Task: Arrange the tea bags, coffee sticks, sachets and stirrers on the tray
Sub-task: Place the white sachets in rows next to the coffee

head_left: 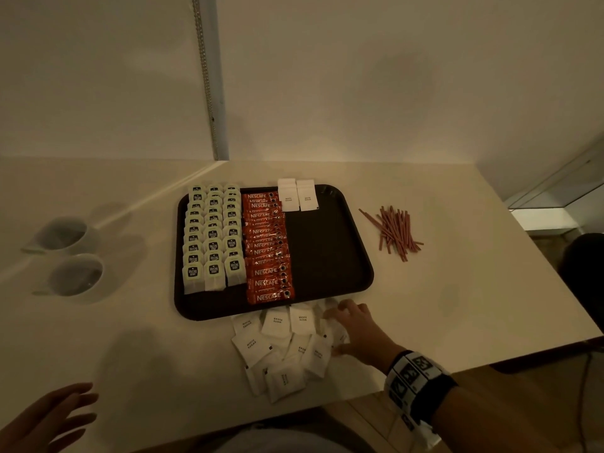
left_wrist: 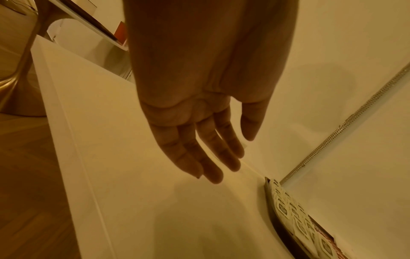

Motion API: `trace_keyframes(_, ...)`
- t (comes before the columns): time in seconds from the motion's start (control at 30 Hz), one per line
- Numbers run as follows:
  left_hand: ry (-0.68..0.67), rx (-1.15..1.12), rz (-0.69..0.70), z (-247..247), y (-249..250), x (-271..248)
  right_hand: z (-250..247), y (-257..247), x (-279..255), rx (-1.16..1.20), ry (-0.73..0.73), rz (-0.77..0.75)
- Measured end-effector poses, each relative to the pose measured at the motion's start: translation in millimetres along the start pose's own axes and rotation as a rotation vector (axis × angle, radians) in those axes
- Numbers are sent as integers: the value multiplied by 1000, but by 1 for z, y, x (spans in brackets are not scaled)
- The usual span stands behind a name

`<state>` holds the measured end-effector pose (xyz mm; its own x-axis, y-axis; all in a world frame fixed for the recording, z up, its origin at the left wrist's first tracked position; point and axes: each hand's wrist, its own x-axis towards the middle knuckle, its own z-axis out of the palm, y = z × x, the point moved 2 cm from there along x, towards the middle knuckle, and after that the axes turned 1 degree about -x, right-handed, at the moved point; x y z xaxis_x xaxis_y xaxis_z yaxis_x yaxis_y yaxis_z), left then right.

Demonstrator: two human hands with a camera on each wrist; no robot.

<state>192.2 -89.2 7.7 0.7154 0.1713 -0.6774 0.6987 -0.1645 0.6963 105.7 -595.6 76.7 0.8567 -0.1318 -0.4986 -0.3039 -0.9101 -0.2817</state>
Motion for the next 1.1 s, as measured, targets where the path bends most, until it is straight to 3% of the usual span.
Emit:
trace_keyframes(0.2,-46,38,-9,7,9,-1,-2,6,6,30,-19,106)
trace_keyframes(0.33,-70,10,16,12,15,-9,-1,11,8,185,45,171)
trace_keyframes(0.5,-135,1,107,26,40,-28,-10,25,8,171,-27,255)
trace_keyframes(0.67,-233,27,263,53,88,-56,-46,28,0,121,-46,212)
trace_keyframes(0.77,-289,69,394,89,130,-80,-92,7,3,196,-23,99)
trace_keyframes(0.87,-515,104,431,140,178,-104,-141,-44,15,214,-23,-101)
trace_keyframes(0.93,-680,142,389,177,205,-113,-163,-83,25,250,-44,-240)
trace_keyframes(1.0,-847,25,297,208,224,-123,-177,-118,34,272,-65,-358)
trace_keyframes(1.1,-918,-273,152,236,244,-133,-185,-157,43,332,-101,-469)
